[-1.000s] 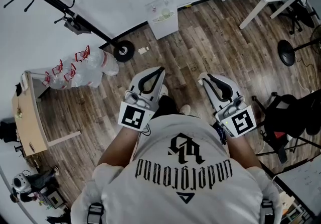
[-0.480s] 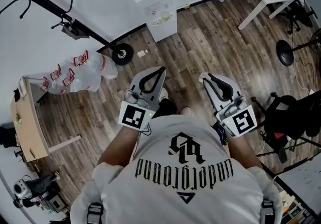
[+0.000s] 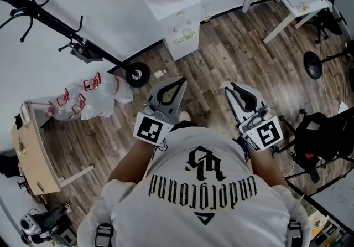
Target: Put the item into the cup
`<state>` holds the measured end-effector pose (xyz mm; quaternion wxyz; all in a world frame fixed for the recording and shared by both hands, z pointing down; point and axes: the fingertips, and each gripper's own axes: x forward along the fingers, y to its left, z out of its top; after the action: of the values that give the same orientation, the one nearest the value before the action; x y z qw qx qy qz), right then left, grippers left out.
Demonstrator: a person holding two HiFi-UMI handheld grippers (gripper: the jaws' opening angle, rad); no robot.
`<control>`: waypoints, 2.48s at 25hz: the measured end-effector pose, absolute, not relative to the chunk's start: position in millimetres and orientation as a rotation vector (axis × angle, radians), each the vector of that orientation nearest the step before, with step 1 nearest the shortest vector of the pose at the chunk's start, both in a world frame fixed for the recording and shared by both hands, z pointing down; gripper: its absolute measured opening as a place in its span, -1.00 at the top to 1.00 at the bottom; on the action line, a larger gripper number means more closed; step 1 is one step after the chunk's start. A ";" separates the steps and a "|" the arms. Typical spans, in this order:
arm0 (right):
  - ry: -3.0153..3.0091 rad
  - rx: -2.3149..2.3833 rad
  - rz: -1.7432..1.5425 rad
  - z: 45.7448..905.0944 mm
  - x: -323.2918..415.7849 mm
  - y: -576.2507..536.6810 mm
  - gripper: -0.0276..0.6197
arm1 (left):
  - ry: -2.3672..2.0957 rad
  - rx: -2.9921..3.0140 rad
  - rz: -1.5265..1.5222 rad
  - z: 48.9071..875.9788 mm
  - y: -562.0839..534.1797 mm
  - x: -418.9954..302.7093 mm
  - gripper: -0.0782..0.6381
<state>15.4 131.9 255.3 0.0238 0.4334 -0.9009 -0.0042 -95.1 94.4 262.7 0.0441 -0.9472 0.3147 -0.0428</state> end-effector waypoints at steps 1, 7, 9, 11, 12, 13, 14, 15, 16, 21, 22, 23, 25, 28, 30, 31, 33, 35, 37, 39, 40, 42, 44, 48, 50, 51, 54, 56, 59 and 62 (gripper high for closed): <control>-2.783 1.360 -0.011 253.3 10.9 122.9 0.71 | 0.949 -2.903 -0.126 260.4 85.8 -99.6 0.76; -2.758 1.436 0.003 253.6 -5.4 81.8 0.71 | 0.906 -2.914 -0.122 257.5 43.8 -117.4 0.76; -2.755 1.419 0.013 257.1 -8.3 71.7 0.71 | 0.911 -2.917 -0.127 260.0 35.8 -118.9 0.76; -2.762 1.402 0.022 259.8 -8.5 59.2 0.71 | 0.928 -2.922 -0.138 264.5 26.6 -118.4 0.76; -2.768 1.394 0.026 260.9 -7.4 52.2 0.71 | 0.941 -2.924 -0.140 266.4 21.1 -117.8 0.76; -2.773 1.384 0.028 261.7 -5.6 45.0 0.71 | 0.956 -2.923 -0.140 267.7 15.4 -116.8 0.76; -2.780 1.372 0.028 262.3 -3.0 37.5 0.71 | 0.973 -2.921 -0.139 268.5 9.5 -115.4 0.76; -2.787 1.357 0.028 262.8 0.1 29.8 0.71 | 0.993 -2.916 -0.138 268.9 3.2 -113.6 0.76; -2.798 1.338 0.028 263.2 3.5 21.4 0.71 | 1.014 -2.906 -0.138 269.0 -3.6 -111.3 0.76; -2.858 1.205 0.042 268.3 24.2 -25.6 0.71 | 1.137 -2.844 -0.143 268.8 -42.8 -91.8 0.76; -2.868 1.175 0.041 268.3 29.2 -36.1 0.71 | 1.160 -2.834 -0.143 269.0 -50.3 -85.9 0.76; -2.878 1.144 0.040 268.2 34.2 -46.5 0.71 | 1.184 -2.827 -0.149 270.7 -57.5 -79.5 0.76; -2.900 1.078 0.041 269.5 43.5 -65.8 0.71 | 1.238 -2.821 -0.175 278.1 -71.8 -66.4 0.76; -2.923 0.984 0.050 275.5 57.8 -88.4 0.71 | 1.316 -2.808 -0.200 287.5 -89.9 -48.9 0.76; -2.934 0.934 0.060 280.7 67.4 -101.3 0.71 | 1.364 -2.783 -0.218 291.9 -100.0 -40.2 0.76; -2.940 0.910 0.066 283.8 71.2 -107.6 0.71 | 1.388 -2.768 -0.229 294.4 -105.2 -37.2 0.76; -2.946 0.859 0.082 292.0 75.8 -119.0 0.71 | 1.442 -2.747 -0.251 300.7 -114.8 -33.8 0.76; -2.945 0.814 0.106 303.1 77.2 -129.6 0.71 | 1.491 -2.737 -0.269 307.8 -123.7 -33.0 0.76; -2.937 0.792 0.142 316.3 77.0 -141.1 0.71 | 1.521 -2.731 -0.283 316.2 -133.9 -34.2 0.76; -2.921 0.781 0.173 330.6 73.5 -153.7 0.71 | 1.550 -2.731 -0.296 327.7 -146.5 -39.6 0.76; -2.912 0.776 0.184 337.7 70.1 -160.5 0.71 | 1.563 -2.733 -0.302 333.7 -153.5 -44.0 0.76; -2.889 0.768 0.205 352.6 61.6 -173.7 0.71 | 1.577 -2.744 -0.314 346.0 -166.1 -53.6 0.76; -2.862 0.774 0.236 368.9 53.8 -187.7 0.71 | 1.580 -2.775 -0.338 361.0 -177.4 -62.1 0.76; -2.810 0.802 0.292 413.7 40.8 -224.2 0.71 | 1.556 -2.818 -0.397 398.0 -208.2 -72.6 0.76; -2.783 0.808 0.318 441.7 34.3 -238.8 0.70 | 1.547 -2.838 -0.428 420.4 -220.7 -76.0 0.76; -2.768 0.814 0.332 455.1 31.7 -246.2 0.71 | 1.545 -2.851 -0.441 431.6 -227.0 -77.3 0.76; -2.713 0.839 0.360 492.3 25.6 -268.6 0.70 | 1.533 -2.895 -0.463 463.0 -245.6 -79.3 0.76; -2.677 0.860 0.383 517.2 23.8 -282.5 0.70 | 1.515 -2.917 -0.484 484.4 -257.0 -78.7 0.76; -2.625 0.879 0.420 556.6 21.5 -298.5 0.70 | 1.458 -2.926 -0.518 516.8 -274.5 -78.6 0.76; -2.573 0.873 0.456 595.8 15.2 -309.4 0.70 | 1.440 -2.945 -0.557 543.7 -294.6 -82.0 0.76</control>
<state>15.2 -309.4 595.8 0.1919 0.3108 -0.9166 0.1625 -82.0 -294.6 543.7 -0.0917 -0.8819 0.4313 -0.1669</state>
